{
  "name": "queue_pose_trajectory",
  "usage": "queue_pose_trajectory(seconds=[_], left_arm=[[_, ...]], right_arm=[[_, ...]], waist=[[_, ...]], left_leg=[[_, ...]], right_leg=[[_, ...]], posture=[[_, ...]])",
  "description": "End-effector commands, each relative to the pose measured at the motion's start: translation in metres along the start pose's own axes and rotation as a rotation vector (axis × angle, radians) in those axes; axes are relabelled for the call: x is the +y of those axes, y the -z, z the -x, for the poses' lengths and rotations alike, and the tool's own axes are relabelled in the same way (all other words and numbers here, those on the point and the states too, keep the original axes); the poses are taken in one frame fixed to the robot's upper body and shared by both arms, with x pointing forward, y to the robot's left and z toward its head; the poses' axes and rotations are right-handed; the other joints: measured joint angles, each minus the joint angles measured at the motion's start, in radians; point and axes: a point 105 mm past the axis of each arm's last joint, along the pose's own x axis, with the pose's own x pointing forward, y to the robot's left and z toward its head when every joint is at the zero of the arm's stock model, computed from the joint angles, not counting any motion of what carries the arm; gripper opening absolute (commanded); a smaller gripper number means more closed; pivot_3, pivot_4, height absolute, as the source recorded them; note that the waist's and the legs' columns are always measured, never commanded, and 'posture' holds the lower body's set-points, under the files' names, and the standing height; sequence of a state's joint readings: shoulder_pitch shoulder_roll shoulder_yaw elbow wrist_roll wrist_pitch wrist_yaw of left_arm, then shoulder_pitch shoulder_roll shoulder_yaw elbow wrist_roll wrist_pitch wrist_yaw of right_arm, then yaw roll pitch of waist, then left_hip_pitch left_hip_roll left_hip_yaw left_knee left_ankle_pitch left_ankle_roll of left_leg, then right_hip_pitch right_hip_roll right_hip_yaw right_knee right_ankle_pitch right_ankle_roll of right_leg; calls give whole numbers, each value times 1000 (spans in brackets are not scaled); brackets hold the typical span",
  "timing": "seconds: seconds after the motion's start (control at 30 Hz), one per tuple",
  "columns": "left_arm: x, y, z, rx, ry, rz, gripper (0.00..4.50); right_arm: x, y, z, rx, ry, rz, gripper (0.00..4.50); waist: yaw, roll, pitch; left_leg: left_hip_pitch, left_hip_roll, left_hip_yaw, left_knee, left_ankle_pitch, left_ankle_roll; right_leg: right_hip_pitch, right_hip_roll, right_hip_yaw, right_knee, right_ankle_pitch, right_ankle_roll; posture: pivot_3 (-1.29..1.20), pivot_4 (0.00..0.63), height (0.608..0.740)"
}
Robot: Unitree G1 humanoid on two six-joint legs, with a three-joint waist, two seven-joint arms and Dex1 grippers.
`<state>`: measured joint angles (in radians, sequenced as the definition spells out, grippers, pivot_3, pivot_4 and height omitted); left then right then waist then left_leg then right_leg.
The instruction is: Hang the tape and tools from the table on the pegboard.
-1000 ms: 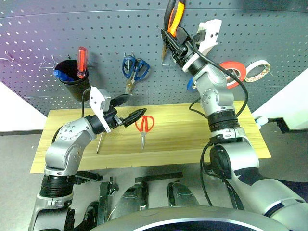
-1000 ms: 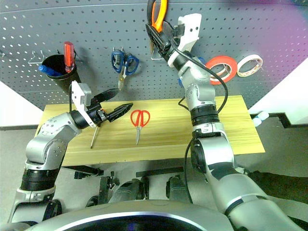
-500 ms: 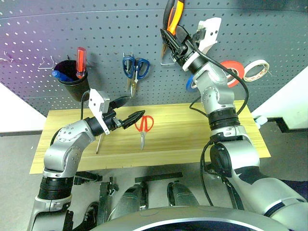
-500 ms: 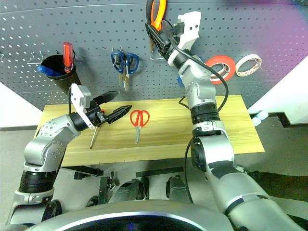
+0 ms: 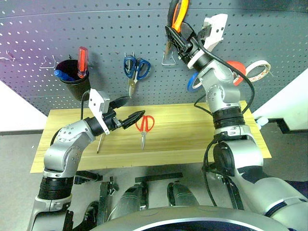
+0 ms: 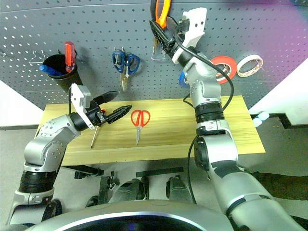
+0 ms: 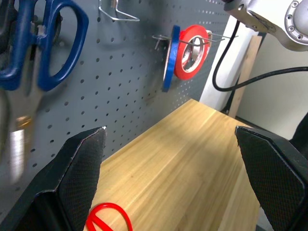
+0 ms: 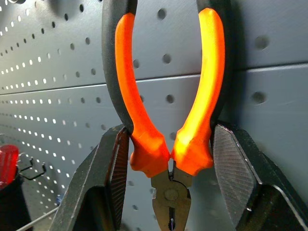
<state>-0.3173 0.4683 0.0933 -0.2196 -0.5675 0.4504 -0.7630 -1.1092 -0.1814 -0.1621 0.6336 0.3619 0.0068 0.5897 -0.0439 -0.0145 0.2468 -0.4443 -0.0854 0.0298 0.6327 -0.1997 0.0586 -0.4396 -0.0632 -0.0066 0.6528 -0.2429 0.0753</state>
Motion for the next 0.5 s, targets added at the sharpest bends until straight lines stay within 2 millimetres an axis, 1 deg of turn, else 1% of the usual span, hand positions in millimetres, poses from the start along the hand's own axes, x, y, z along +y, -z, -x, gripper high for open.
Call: queue_pose_trajectory(seconds=[0.03, 0.17, 0.4, 0.5], left_arm=[[-3, -11, 2, -31, 12, -34, 4500], [-3, -12, 2, -29, 16, -36, 4500], [-3, -11, 2, -25, 16, -33, 4500], [-3, -11, 2, -26, 16, -32, 4500]], right_arm=[[-3, -13, 1, -45, 11, 58, 2287], [-3, -4, 3, -30, 17, 57, 2287], [2, -1, 2, -32, 11, 43, 2287], [2, 6, 3, -17, 19, 41, 2287]], waist=[[0, 0, 0], [-1, 0, 0], [-1, 0, 0], [-1, 0, 0]], left_leg=[[0, 0, 0, 0, 0, 0], [0, 0, 0, 0, 0, 0], [0, 0, 0, 0, 0, 0], [0, 0, 0, 0, 0, 0]], right_leg=[[0, 0, 0, 0, 0, 0], [0, 0, 0, 0, 0, 0], [0, 0, 0, 0, 0, 0], [0, 0, 0, 0, 0, 0]], posture=[[-34, 198, 739], [-35, 203, 739], [-33, 207, 739], [-32, 209, 739]])
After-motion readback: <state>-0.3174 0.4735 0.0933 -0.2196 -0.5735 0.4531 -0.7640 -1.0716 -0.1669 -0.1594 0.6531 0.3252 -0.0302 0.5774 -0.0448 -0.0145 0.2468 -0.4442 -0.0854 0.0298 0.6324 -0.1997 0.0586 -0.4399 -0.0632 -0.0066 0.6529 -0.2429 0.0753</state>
